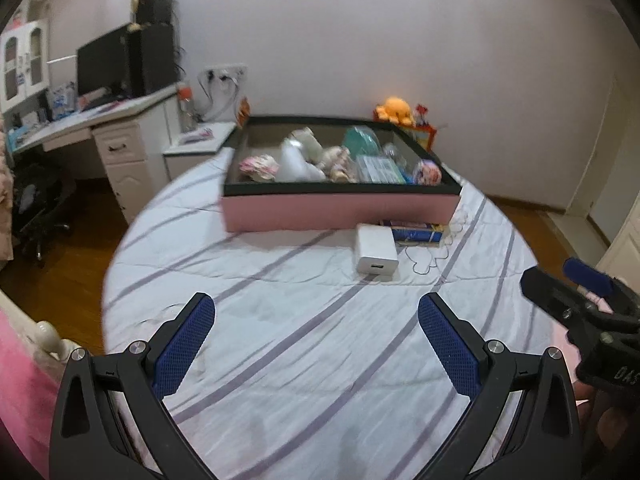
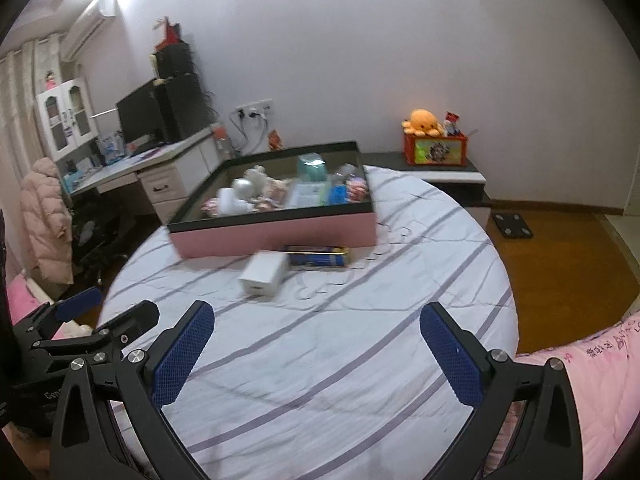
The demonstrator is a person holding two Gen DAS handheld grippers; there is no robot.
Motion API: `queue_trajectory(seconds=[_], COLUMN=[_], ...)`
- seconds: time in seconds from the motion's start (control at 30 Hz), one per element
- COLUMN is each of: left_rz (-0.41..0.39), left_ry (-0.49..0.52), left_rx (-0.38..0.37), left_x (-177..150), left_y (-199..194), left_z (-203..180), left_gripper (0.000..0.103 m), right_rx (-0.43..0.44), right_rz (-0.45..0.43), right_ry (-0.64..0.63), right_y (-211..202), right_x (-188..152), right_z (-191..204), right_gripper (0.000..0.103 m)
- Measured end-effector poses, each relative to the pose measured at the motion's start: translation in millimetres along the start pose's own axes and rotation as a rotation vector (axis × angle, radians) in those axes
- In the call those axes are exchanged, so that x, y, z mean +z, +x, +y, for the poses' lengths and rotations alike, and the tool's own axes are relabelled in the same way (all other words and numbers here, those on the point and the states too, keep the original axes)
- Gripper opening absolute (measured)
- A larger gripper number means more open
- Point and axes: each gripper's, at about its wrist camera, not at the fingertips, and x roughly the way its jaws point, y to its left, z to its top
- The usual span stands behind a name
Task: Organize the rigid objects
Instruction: 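Withdraw both grippers from the tray toward the charger and blue-gold box, then grasp the white charger with the left gripper while the right grasps the blue-gold box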
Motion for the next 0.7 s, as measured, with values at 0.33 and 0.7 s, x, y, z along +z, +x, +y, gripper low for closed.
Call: queue_trajectory(seconds=[0.33, 0.7], left_rz=[0.121, 0.170], left_ry=[0.079, 0.011], left_rx=[-0.029, -0.058], left_x=[18.9, 29.7], left_y=[93.2, 131.9], left_z=[-39.6, -30.9], left_gripper=[0.103, 0.078], right_rx=[-0.028, -0.037], right_rz=[0.075, 0.155], right_ry=[0.065, 0.044], right_y=[54.9, 96.5], right_x=[11.7, 16.6], right_z=[-36.5, -35.4], right_gripper=[0.103, 0.103])
